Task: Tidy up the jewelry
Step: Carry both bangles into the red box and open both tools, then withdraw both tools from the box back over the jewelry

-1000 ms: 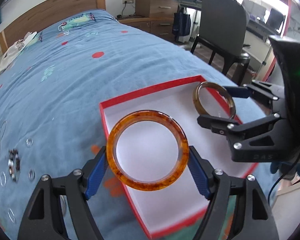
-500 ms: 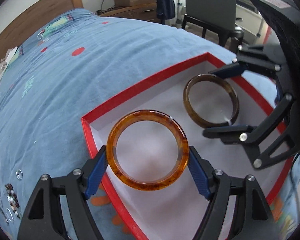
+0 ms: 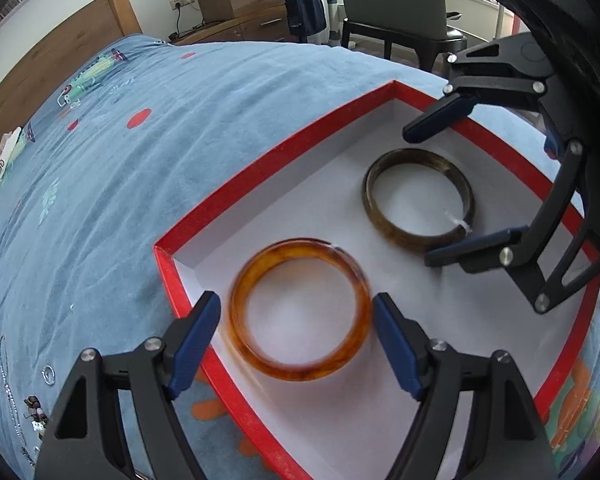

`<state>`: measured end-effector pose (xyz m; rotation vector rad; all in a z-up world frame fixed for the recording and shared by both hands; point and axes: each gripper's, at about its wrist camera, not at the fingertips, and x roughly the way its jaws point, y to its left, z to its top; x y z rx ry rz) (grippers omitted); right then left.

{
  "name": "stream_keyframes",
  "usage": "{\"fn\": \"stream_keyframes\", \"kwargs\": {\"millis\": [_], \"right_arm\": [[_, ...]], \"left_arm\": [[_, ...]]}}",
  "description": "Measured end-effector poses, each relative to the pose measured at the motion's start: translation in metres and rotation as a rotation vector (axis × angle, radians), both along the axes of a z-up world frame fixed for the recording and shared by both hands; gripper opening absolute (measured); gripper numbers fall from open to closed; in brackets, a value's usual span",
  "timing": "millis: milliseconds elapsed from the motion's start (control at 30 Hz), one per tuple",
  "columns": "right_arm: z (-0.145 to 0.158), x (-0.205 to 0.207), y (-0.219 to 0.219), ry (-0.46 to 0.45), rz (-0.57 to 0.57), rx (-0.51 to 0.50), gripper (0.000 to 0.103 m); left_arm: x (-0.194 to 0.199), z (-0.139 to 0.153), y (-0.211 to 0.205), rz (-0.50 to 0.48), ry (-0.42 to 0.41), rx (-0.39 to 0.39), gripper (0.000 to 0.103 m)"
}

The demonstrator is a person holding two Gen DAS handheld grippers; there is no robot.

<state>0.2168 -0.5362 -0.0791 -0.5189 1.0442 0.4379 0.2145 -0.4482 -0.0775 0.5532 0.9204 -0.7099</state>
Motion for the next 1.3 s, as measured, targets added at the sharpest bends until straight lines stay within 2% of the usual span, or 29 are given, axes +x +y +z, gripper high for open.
{"fn": "stream_keyframes", "kwargs": {"millis": [167,300,467,633,833,1133,1300], "right_arm": [[0.007,-0.005,0.001,-0.014,-0.009,-0.008,0.084],[0.023,-0.014,-0.005,-0.044,-0.048,0.011,0.087],[0.043,-0.033,-0.019,-0.075,-0.126,0.034,0.088],[0.070,-0.063,-0.024,-0.129,-0.216,0.097,0.088],[0.093,-0.101,0.002,-0.178,-0.244,0.152,0.088],[0.114,-0.147,0.079,-0.218,-0.203,0.219,0.088],[0.121,-0.160,0.120,-0.237,-0.181,0.246,0.088]], "left_arm": [[-0.002,0.004,0.001,0.006,0.016,-0.007,0.076],[-0.003,0.015,0.007,0.031,0.051,-0.047,0.076],[-0.015,0.040,0.022,0.059,0.035,-0.076,0.077],[-0.039,0.070,0.054,0.105,-0.006,-0.103,0.077],[-0.070,0.090,0.126,0.233,-0.037,-0.127,0.077],[-0.116,0.118,0.278,0.456,-0.100,-0.162,0.077],[-0.134,0.131,0.346,0.552,-0.140,-0.182,0.077]]}}
